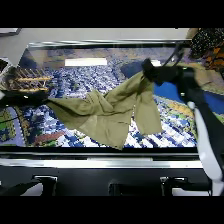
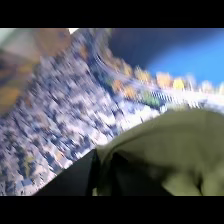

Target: Fold the clothes and pants, and hang the long-sleeved shirts on hangers.

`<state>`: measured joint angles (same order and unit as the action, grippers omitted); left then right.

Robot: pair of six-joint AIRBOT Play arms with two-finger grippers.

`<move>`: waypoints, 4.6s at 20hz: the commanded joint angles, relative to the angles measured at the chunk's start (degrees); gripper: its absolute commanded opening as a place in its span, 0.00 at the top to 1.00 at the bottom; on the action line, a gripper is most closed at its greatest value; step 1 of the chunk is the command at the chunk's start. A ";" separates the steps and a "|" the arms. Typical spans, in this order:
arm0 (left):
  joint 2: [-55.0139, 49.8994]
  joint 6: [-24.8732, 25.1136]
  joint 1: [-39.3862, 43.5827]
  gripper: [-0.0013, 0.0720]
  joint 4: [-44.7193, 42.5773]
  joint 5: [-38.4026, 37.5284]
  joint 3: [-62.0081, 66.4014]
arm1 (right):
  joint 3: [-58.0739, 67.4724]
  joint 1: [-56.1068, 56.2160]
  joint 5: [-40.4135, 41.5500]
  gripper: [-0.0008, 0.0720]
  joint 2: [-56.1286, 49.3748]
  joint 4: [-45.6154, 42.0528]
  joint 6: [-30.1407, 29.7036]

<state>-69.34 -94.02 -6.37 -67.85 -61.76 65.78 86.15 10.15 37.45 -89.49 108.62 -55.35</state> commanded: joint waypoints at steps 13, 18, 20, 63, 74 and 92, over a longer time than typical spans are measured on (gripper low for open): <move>-16.79 1.75 1.86 0.94 0.33 2.67 -1.57 | -10.86 -17.11 41.77 0.15 11.58 9.35 -24.15; -16.79 2.71 1.70 0.94 0.37 0.52 -1.60 | -40.70 -9.42 27.12 0.07 24.79 19.87 -21.86; -16.79 2.73 1.70 0.94 0.37 -0.09 -1.60 | -48.48 -2.12 19.37 0.07 25.88 23.85 -20.31; 28.04 -4.63 1.70 0.94 -8.31 0.94 40.00 | 27.28 16.83 22.73 0.93 47.25 -30.49 0.83; -5.49 -3.48 2.01 0.94 -8.28 -8.74 39.39 | 27.21 13.64 36.70 0.94 8.24 -33.44 3.26; -44.02 -2.01 7.15 0.60 -6.78 -1.46 43.36 | 27.43 -3.06 23.47 0.44 -21.68 2.64 -8.46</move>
<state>-113.45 -96.07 1.37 -74.59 -61.47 107.00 113.47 8.19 58.59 -112.57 110.02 -60.29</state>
